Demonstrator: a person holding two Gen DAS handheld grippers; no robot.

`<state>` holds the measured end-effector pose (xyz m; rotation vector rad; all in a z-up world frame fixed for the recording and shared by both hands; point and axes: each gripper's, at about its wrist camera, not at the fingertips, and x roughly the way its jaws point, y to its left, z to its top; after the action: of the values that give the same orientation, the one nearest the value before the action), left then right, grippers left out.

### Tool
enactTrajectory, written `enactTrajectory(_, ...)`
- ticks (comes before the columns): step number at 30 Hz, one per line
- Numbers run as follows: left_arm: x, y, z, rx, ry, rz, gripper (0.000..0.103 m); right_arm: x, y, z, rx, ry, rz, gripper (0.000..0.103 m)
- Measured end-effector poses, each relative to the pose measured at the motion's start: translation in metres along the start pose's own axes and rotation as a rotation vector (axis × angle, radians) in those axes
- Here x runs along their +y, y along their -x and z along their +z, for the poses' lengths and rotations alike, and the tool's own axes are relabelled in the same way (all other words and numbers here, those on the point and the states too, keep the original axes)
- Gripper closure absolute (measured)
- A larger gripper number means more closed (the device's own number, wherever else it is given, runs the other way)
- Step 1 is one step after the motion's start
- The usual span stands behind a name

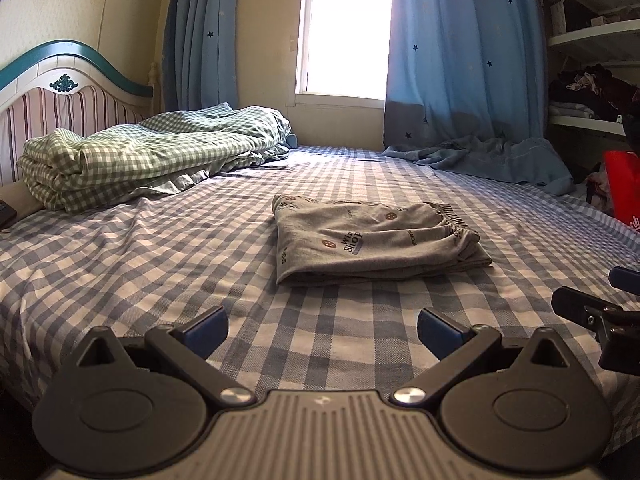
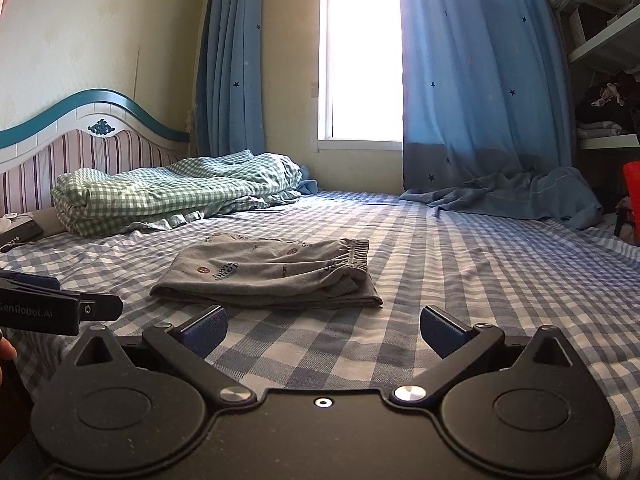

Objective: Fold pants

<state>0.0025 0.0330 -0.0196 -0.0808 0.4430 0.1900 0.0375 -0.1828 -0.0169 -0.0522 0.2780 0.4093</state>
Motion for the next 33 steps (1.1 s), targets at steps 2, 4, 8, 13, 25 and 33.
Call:
enactTrajectory(2, 0.0010, -0.0002, -0.0001, -0.001, 0.000, -0.002, 0.000, 0.0010, 0.0015, -0.0002, -0.004, 0.010, -0.006, 0.001)
enactTrajectory(4, 0.0016, 0.0001, 0.0001, -0.005, 0.000, -0.001, 0.000, 0.0009, 0.0021, -0.0006, -0.006, 0.015, -0.011, 0.001)
enactTrajectory(8, 0.0032, 0.0001, 0.0008, -0.007, 0.002, -0.003, 0.000, -0.0004, 0.0019, -0.0003, -0.005, 0.012, -0.020, 0.001)
enactTrajectory(13, 0.0044, 0.0009, 0.0008, -0.007, 0.008, -0.005, 0.000, -0.0025, 0.0012, 0.0004, 0.001, 0.002, -0.023, 0.001)
enactTrajectory(25, 0.0080, -0.0002, -0.0012, 0.001, 0.012, -0.001, 0.000, -0.0006, 0.0001, -0.0014, 0.009, 0.008, -0.024, 0.001)
enactTrajectory(33, 0.0081, -0.0028, -0.0024, 0.006, 0.012, -0.002, 0.000, 0.0005, -0.0020, -0.0026, 0.020, 0.007, -0.026, 0.001)
